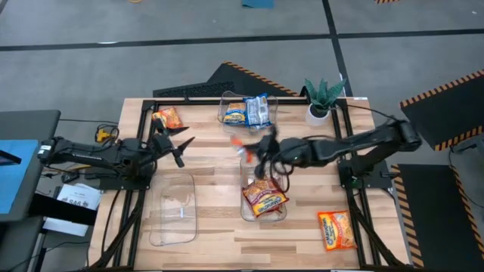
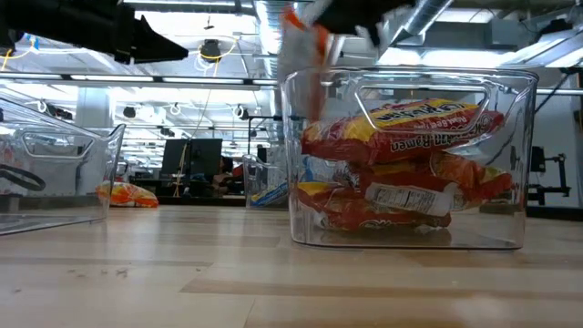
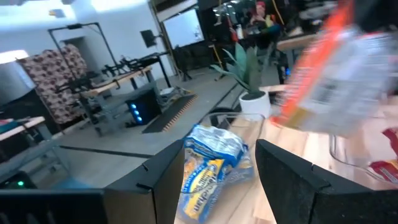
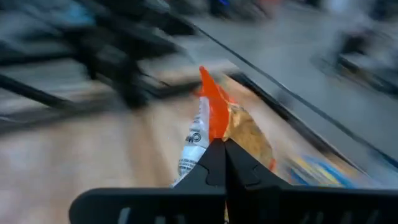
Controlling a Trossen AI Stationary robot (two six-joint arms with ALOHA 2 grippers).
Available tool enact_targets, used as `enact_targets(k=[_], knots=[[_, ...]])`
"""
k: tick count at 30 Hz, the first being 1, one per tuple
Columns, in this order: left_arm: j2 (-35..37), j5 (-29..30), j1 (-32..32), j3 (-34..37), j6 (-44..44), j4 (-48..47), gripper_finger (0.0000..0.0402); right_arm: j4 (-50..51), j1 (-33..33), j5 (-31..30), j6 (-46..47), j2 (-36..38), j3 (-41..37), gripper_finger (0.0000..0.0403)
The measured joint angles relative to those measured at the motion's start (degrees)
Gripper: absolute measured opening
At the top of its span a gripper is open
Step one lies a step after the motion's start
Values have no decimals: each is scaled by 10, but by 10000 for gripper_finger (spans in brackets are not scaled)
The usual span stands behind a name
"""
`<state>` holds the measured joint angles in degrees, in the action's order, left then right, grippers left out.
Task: Sort Maruchan noodles
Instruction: Put the top right orange noodle pack into the left transparent bin
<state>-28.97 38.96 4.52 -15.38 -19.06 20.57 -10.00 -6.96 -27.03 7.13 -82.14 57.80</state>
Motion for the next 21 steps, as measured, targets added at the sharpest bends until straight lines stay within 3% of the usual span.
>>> enact_targets(k=[4, 10, 21], knots=[[38, 18, 2, 0, 9, -21, 187, -159, -13, 85, -27, -77, 5, 7], [67, 27, 1, 0, 28, -34, 187, -315, -25, 207, -27, -211, 73, 7], [61, 24, 1, 0, 47, -37, 187, -333, -23, 329, -18, -435, 287, 8]])
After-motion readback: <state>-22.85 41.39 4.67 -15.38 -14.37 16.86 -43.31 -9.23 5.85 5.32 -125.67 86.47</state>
